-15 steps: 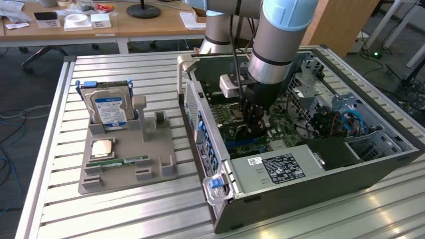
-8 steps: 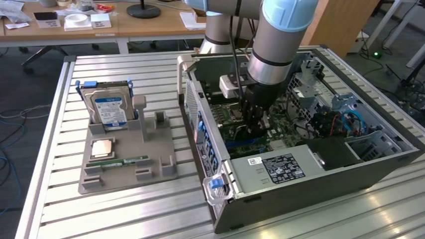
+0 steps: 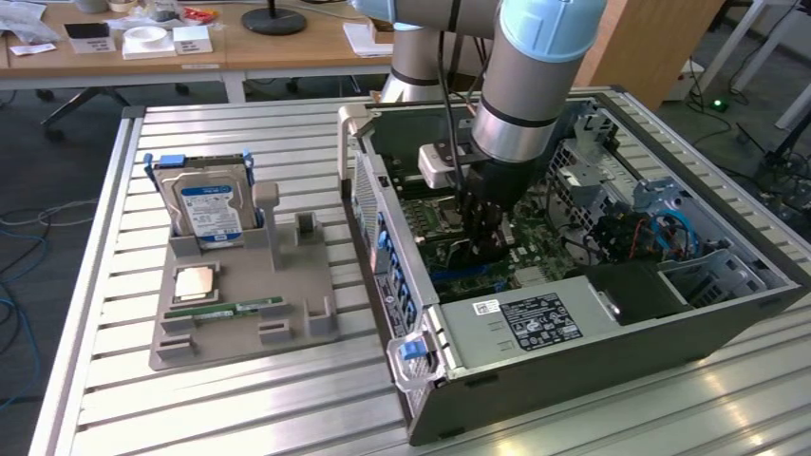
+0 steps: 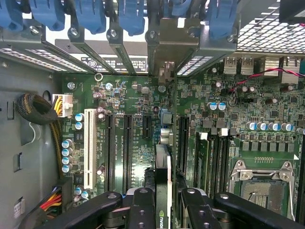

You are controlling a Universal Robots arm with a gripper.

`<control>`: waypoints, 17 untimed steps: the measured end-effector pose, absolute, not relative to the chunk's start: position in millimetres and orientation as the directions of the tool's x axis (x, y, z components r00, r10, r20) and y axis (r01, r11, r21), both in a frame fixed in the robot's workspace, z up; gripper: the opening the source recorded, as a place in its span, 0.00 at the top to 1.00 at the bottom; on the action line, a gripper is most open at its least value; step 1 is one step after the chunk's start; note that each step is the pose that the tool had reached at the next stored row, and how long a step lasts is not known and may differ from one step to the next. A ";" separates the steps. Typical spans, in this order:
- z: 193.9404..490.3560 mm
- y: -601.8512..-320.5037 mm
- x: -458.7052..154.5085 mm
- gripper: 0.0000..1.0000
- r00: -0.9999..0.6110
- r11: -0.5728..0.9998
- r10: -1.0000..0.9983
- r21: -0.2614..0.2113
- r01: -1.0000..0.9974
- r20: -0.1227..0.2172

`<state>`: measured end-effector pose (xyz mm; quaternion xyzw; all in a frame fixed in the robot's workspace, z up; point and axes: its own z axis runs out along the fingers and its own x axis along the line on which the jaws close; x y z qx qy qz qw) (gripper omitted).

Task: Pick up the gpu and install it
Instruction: 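Insert the gpu into the slot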

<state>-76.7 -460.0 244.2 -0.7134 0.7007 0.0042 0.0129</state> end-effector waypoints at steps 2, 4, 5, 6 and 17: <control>244.2 -460.0 -76.6 0.74 0.018 -0.018 -1.000 -0.013 -1.000 -0.024; 244.2 -460.0 -76.6 0.74 0.018 -0.018 -1.000 -0.013 -1.000 -0.024; 244.2 -460.0 -76.7 0.74 0.018 -0.018 -1.000 -0.013 -1.000 -0.024; 244.2 -460.0 -76.7 0.74 0.018 -0.018 -1.000 -0.013 -1.000 -0.024; 244.2 -460.0 -76.6 0.74 0.018 -0.018 -1.000 -0.013 -1.000 -0.024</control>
